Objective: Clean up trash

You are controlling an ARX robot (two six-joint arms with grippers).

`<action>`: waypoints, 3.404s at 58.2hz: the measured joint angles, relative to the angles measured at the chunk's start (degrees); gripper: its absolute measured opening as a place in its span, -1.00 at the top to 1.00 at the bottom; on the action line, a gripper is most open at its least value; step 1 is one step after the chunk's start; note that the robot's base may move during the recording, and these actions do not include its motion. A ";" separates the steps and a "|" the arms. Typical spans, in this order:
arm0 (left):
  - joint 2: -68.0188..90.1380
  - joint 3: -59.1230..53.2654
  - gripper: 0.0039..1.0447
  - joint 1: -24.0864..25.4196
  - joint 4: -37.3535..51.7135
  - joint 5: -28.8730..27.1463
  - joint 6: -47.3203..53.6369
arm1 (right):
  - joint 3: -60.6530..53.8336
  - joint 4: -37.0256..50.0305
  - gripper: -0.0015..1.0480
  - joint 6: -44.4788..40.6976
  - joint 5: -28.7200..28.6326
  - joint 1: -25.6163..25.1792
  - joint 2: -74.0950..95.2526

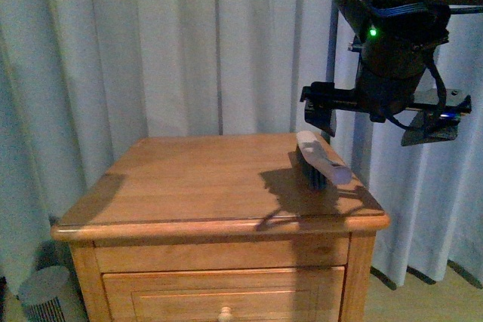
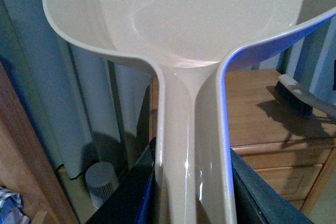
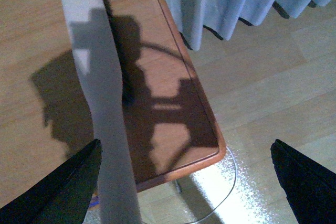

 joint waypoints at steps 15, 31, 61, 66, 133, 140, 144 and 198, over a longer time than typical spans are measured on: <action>0.00 0.00 0.47 0.02 0.00 0.02 0.00 | 2.99 -0.98 -0.86 1.22 -1.11 1.33 4.70; 0.00 0.00 0.47 0.02 0.00 0.00 0.00 | 4.81 -1.11 -0.86 1.60 -2.12 2.80 8.39; 0.00 0.00 0.47 0.00 0.00 0.02 0.00 | 2.97 -1.18 0.20 1.66 -2.36 3.39 8.57; 0.00 0.00 0.47 0.00 0.00 0.00 0.00 | 2.10 -0.87 0.47 1.55 -2.93 3.34 8.57; 0.00 0.00 0.47 0.00 0.00 0.00 0.00 | -67.17 52.39 0.63 -42.45 10.12 8.90 -61.40; 0.00 0.00 0.47 0.00 0.00 -0.02 -0.02 | -71.43 48.70 0.63 -39.36 9.57 8.76 -68.72; 0.00 0.00 0.47 0.00 0.00 0.00 -0.02 | -73.11 47.21 0.63 -37.97 10.21 8.92 -71.91; 0.00 0.00 0.47 0.00 0.00 0.00 -0.02 | -77.18 49.57 0.63 -35.17 13.64 11.63 -76.24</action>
